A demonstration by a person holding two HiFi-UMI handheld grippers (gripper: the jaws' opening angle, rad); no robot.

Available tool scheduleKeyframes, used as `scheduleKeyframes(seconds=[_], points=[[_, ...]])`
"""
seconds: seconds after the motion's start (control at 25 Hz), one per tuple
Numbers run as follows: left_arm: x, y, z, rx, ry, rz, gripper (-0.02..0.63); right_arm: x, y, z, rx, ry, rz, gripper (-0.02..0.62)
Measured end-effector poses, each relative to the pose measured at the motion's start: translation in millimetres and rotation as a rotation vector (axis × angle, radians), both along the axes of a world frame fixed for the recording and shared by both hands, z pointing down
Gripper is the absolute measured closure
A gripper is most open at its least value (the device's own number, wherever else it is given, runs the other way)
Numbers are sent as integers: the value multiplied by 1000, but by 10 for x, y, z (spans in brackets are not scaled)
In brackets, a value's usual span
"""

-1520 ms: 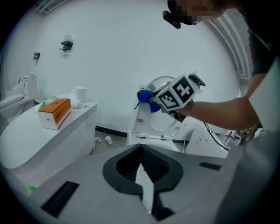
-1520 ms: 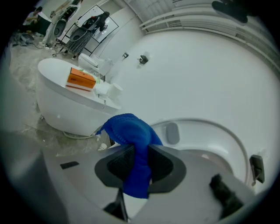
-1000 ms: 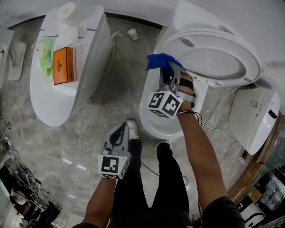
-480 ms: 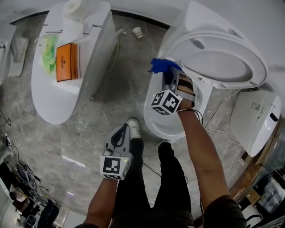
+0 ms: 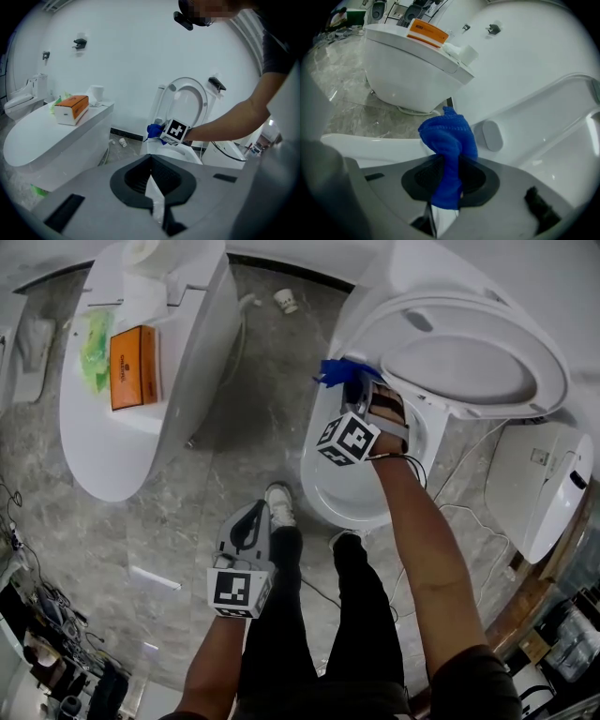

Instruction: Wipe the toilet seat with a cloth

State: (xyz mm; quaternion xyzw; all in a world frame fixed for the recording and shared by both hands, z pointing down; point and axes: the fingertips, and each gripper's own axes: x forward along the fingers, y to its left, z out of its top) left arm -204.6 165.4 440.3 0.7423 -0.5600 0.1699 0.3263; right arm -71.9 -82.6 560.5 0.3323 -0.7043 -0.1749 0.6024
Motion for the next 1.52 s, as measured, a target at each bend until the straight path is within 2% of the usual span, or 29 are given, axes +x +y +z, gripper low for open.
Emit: scheduleKeyframes(seconds=[0.2, 0.44, 0.6, 0.72, 0.88, 1.16, 1.4, 1.52], points=[[77, 2, -87, 11, 11, 18, 597, -8, 227, -361, 43, -160, 45, 505], [177, -138, -305, 70, 27, 94, 597, 279, 832, -1149, 131, -442, 217, 505], [308, -145, -609, 103, 15, 160, 597, 505, 1491, -1780, 132, -605, 338, 505], [497, -145, -909, 129, 6, 209, 597, 778, 1920, -2224, 133, -686, 447, 505], [836, -26, -1367, 168, 12, 239, 597, 1143, 2395, -2762, 142, -784, 536, 505], [1380, 323, -2090, 205, 30, 186, 597, 1641, 2869, -3462, 196, -952, 603, 505], [1664, 680, -2733, 258, 4, 199, 597, 1928, 3192, -4057, 257, -1029, 613, 505], [1738, 842, -2907, 257, 25, 182, 597, 1994, 3358, -4264, 268, -1047, 593, 505]])
